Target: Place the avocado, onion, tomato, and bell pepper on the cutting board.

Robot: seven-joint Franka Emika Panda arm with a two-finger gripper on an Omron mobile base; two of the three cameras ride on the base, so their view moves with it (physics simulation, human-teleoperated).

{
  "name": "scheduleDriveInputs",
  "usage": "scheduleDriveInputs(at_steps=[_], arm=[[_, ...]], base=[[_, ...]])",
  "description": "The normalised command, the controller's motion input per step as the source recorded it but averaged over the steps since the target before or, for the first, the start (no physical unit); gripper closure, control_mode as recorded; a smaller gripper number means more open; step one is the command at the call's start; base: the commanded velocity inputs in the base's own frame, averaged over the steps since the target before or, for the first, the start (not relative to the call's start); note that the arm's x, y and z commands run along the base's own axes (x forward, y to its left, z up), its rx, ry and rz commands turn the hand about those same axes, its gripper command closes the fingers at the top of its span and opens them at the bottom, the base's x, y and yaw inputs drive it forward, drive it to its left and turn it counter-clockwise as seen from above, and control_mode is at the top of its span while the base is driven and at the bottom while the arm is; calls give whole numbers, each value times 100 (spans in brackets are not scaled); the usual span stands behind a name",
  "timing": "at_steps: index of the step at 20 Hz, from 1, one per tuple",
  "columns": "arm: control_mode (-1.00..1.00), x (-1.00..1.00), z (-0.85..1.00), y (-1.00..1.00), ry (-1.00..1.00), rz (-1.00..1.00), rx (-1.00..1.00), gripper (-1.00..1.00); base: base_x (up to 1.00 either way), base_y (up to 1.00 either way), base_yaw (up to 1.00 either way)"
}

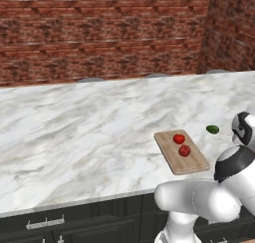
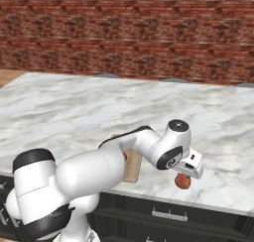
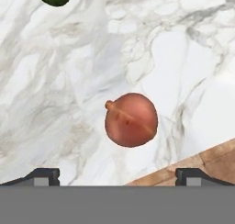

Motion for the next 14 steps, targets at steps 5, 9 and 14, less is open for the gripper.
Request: scheduleDriveInputs(at_steps=[5, 9, 14], arm=[[-100, 2, 0, -5, 0, 8, 0, -100], [-100, 1, 0, -2, 0, 7, 0, -100], [-100, 10, -13, -2, 4, 7, 0, -100]], base=[[0, 0, 0], [0, 0, 0], [0, 0, 0]])
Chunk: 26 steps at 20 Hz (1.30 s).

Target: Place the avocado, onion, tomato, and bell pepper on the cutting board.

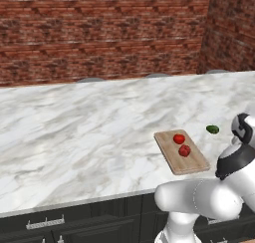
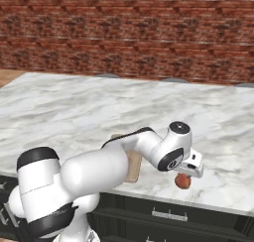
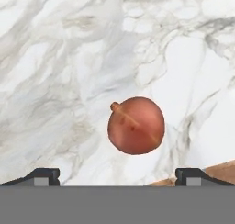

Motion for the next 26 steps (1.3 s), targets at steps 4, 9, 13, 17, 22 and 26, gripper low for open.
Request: scheduleDriveInputs(at_steps=[4, 9, 13, 17, 22, 26], arm=[[-100, 22, -13, -5, 5, 8, 0, -100], [-100, 12, -8, -19, 3, 9, 0, -100], [-100, 2, -17, -19, 5, 9, 0, -100], [-100, 0, -30, -10, 8, 8, -1, -100], [-100, 3, -35, -1, 10, 7, -1, -100], [-100, 6, -27, -2, 7, 7, 0, -100]], base=[[0, 0, 0], [0, 0, 0], [0, 0, 0], [0, 0, 0], [0, 0, 0], [0, 0, 0]])
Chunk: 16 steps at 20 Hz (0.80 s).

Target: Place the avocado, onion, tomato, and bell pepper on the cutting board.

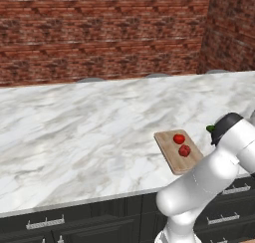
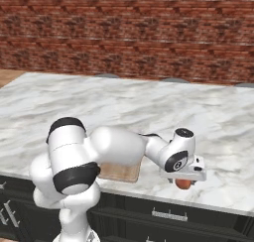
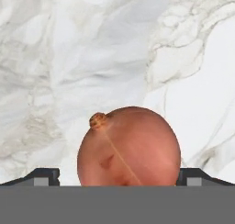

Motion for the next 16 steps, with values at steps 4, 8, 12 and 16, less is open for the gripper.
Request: scheduleDriveInputs(at_steps=[4, 8, 12, 16], arm=[[-100, 1, -18, -8, 1, 9, 0, -100], [-100, 0, -14, -10, 0, 10, 0, 100], [-100, -5, 1, -4, 0, 10, 0, 100], [-100, -12, 39, 8, -2, 17, 1, 100]], base=[[0, 0, 0], [0, 0, 0], [0, 0, 0], [0, 0, 0]])
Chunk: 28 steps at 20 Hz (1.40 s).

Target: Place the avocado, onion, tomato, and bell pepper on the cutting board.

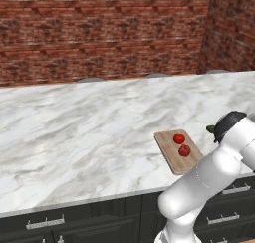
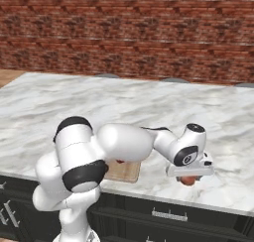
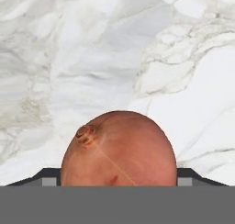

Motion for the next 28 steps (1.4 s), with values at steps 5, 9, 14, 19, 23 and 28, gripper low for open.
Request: scheduleDriveInputs(at_steps=[5, 9, 14, 19, 23, 28], arm=[[-100, -16, 61, 58, -4, 22, 0, 100], [-100, -17, 50, 100, -1, 17, -2, 100], [-100, -23, 48, 100, -1, 16, -6, 100], [-100, -16, 30, 100, -4, 13, -4, 100], [-100, 0, 1, 97, -4, 7, 0, 100], [-100, 14, 0, 83, 0, 10, 3, 100]], base=[[0, 0, 0], [0, 0, 0], [0, 0, 0], [0, 0, 0], [0, 0, 0], [0, 0, 0]])
